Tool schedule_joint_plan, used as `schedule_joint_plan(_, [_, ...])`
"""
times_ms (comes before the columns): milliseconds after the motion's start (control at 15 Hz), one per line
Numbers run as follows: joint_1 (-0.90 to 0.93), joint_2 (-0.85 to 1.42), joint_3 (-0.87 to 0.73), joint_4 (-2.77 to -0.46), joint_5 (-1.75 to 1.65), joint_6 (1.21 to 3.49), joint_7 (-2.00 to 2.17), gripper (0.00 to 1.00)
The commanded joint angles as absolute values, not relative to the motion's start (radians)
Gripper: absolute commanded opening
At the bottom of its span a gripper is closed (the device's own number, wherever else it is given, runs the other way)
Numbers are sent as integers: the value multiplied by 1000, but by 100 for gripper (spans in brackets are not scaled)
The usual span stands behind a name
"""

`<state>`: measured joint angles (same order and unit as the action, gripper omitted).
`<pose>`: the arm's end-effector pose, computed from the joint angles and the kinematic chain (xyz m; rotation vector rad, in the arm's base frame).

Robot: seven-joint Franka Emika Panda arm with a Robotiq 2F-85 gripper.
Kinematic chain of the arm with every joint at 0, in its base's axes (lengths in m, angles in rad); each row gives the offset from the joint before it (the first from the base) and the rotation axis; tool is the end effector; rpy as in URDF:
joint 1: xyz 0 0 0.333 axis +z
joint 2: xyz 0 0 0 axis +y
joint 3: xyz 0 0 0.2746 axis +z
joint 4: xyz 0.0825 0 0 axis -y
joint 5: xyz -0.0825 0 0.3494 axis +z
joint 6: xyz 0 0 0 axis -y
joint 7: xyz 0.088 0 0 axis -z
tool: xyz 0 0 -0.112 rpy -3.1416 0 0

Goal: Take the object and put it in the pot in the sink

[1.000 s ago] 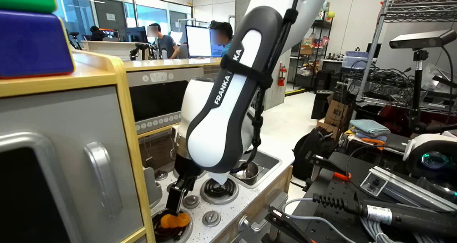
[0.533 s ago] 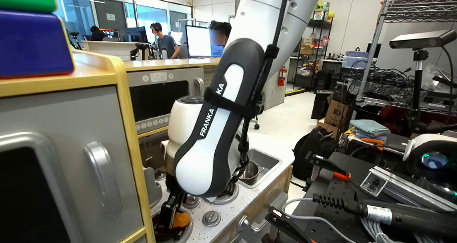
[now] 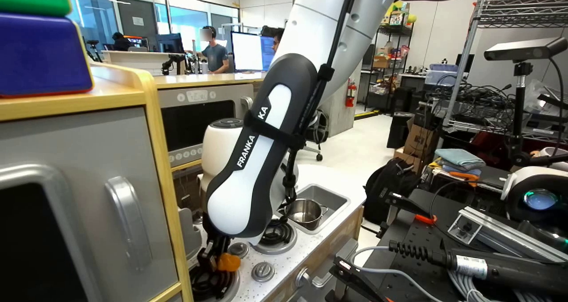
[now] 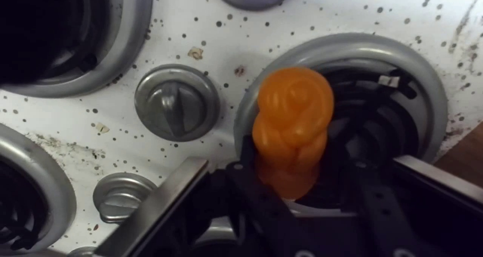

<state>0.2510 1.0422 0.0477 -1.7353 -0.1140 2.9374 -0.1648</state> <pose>0.5571 0.1787 0.0073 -2.9980 -0.8399 -0.2522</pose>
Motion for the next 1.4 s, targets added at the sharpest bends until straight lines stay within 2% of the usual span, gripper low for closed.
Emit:
schedule_joint_plan(0, [239, 1042, 49, -1696, -130, 2904, -141, 18])
schedule_joint_plan(267, [232, 969, 6, -1761, -141, 2918, -134, 18])
schedule_joint_plan(533, [204, 961, -97, -1757, -115, 2817, -44, 18])
schedule_joint_plan(933, [151, 1064, -233, -1686, -101, 2731, 124, 18])
schedule_joint_plan(1333, [125, 1195, -244, -1559, -83, 2626, 266, 18])
